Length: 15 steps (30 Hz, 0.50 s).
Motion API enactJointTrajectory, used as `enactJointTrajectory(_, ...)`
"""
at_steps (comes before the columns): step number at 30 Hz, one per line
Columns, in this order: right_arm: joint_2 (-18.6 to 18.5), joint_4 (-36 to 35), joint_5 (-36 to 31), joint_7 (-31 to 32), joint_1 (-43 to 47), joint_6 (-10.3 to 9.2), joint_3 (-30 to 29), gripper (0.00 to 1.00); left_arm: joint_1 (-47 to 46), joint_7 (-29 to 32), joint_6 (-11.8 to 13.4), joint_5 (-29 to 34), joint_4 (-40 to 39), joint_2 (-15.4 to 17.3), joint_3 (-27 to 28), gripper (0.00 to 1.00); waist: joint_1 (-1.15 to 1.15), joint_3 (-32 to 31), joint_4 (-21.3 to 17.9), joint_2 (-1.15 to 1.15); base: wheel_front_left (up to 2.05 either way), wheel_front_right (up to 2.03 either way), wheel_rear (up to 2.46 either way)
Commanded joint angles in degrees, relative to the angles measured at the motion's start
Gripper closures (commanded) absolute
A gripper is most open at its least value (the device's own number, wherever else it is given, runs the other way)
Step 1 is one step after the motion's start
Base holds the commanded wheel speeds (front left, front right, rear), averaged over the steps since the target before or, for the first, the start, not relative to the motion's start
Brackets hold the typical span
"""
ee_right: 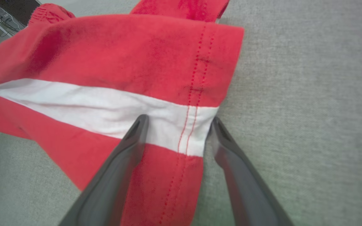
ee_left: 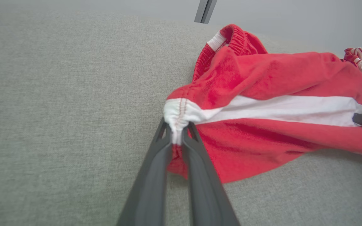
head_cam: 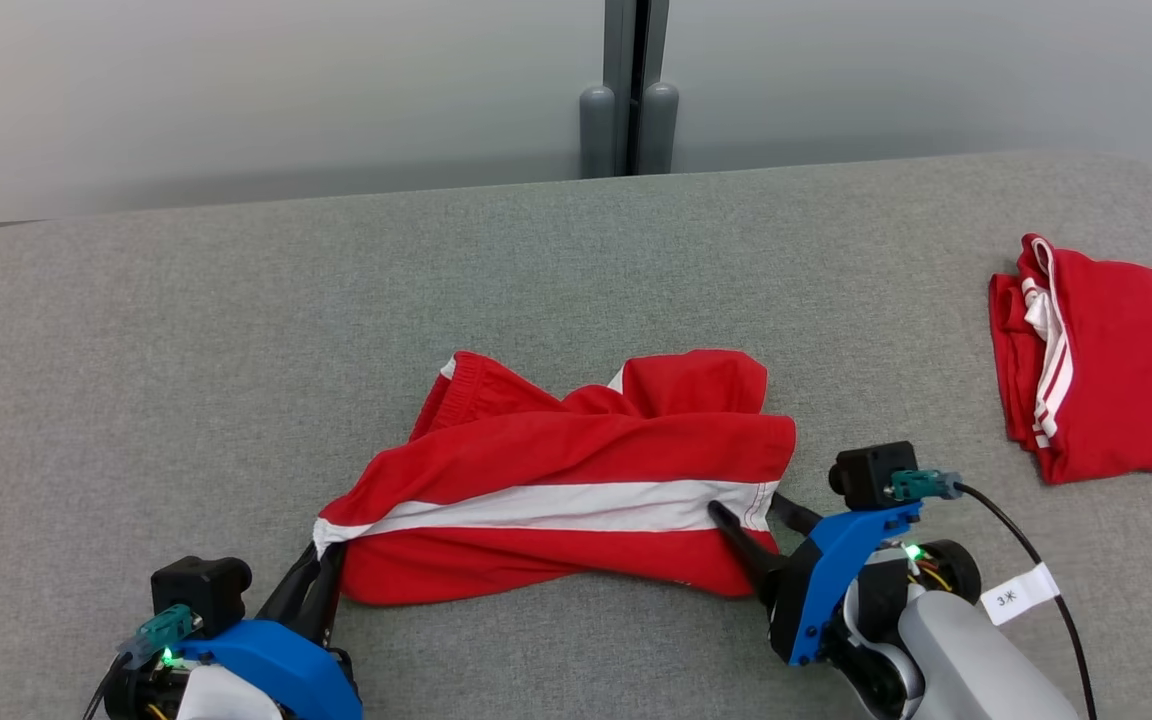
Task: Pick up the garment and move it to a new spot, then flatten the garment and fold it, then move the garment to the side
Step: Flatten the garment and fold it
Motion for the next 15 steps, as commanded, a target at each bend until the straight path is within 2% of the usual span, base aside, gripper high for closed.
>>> enactJointTrajectory(1,-0.36,-0.63,0.96,0.21,-0.66,0.03,1.06,0.00,-0.56,0.02,0.27,-0.07,-0.25,0.34,0.12,1.00,0.00,0.06,-0.04,0.00,0.00,0.00,0.00)
enactJointTrajectory(7,-2.91,-4.42,5.63,-0.42,0.30,0.03,6.90,0.00,-0.53,0.47,0.69,-0.36,-0.93,0.73,0.18,1.00,0.00,0.06,-0.27,0.00,0.00,0.00,0.00)
enactJointTrajectory(15,-4.80,-10.03,5.70,-1.15,3.05,0.03,8.06,0.00,0.22,0.25,1.23,-0.83,-1.64,1.04,0.44,1.00,0.00,-0.30,-0.63,0.00,0.00,0.00,0.00)
